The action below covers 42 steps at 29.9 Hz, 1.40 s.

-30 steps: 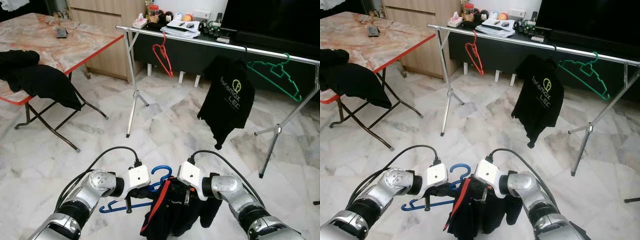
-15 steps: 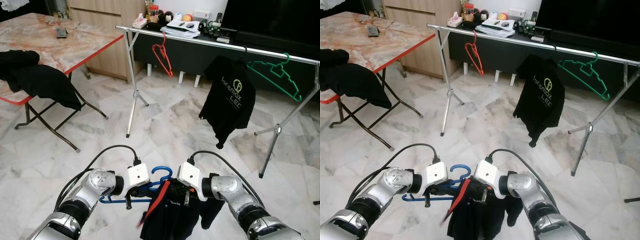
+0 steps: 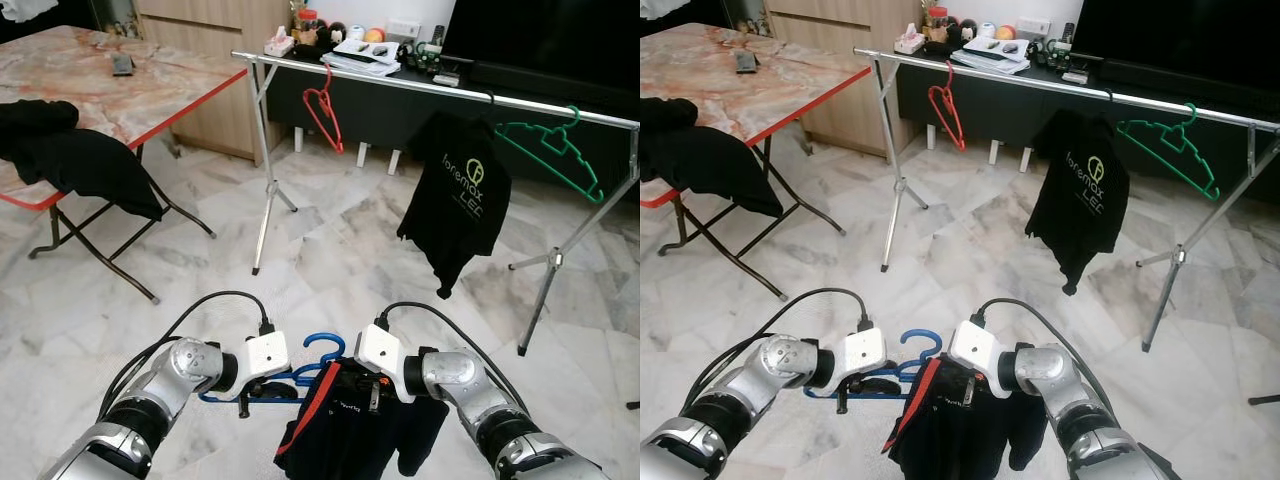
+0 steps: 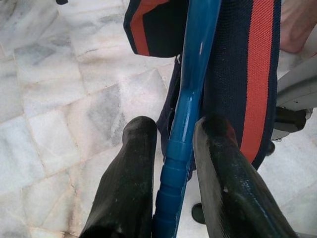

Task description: Hang hanger

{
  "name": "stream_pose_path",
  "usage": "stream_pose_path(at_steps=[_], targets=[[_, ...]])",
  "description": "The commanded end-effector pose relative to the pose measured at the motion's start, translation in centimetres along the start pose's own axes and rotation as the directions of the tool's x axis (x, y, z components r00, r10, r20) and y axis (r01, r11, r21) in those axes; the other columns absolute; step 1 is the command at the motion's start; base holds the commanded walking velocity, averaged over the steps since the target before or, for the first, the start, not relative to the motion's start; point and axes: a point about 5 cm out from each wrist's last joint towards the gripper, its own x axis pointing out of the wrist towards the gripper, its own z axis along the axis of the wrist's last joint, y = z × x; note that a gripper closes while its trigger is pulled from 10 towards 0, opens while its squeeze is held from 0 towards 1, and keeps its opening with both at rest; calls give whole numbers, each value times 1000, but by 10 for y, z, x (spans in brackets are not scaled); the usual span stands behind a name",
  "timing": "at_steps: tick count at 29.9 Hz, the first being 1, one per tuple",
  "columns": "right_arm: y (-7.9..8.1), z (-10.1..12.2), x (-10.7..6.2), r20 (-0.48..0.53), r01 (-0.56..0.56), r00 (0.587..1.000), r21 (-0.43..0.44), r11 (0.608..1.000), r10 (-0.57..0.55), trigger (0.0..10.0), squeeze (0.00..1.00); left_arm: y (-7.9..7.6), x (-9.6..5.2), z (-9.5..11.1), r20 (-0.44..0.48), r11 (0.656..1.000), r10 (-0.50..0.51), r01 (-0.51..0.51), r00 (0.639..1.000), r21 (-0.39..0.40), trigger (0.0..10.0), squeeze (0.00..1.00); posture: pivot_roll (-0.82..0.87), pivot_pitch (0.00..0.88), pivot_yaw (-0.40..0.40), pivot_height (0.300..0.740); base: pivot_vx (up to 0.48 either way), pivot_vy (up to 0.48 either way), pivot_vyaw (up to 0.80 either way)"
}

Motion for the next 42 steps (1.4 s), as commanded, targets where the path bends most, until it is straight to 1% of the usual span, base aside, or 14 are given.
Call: stream_pose_path(at_steps=[1,10,33,34,35,36,37,38,39,40,42], targets=[[-3,3,-2,20,11,1000,4,1000,-11,0,0,2,-1,1,-12,1000,-7,7,1000,14,10000,0,11,94,-51,740,0,0,0],[-2,3,-1,24,5,1000,4,1000,-5,0,0,3,2,4,-5,1000,-8,8,1000,22,10000,0,11,90,-51,740,0,0,0],[0,4,3,33,10,999,9,1000,-11,0,0,2,7,10,21,1000,-25,25,999,9,10000,0,13,83,-51,740,0,0,0],[0,5,3,34,11,999,9,1000,-11,0,0,2,7,11,23,1000,-26,26,999,7,8000,0,13,83,-51,740,0,0,0],[-1,5,3,34,12,999,9,1000,-12,0,0,2,8,11,25,1000,-27,26,999,6,4745,0,13,83,-52,740,0,0,0],[-1,5,3,34,13,999,9,1000,-13,0,0,1,8,11,26,1000,-27,27,999,6,4745,0,13,83,-52,740,0,0,0],[-1,5,3,34,13,999,9,1000,-13,0,0,1,8,11,27,1000,-27,27,999,6,2510,0,12,85,-52,740,0,0,0],[-1,5,3,34,13,999,9,1000,-13,0,0,1,9,11,28,1000,-27,27,999,6,2510,0,12,86,-52,740,0,0,0],[-1,5,3,35,13,999,9,1000,-13,0,0,1,9,12,29,1000,-27,27,999,5,706,0,13,86,-53,740,0,0,0],[-1,5,3,35,13,999,9,1000,-13,0,0,1,10,12,34,1000,-28,28,999,2,0,0,13,88,-53,740,0,0,0],[-1,5,3,35,12,999,9,1000,-13,0,0,0,10,12,36,1000,-29,29,999,1,0,0,13,88,-53,740,0,0,0]])
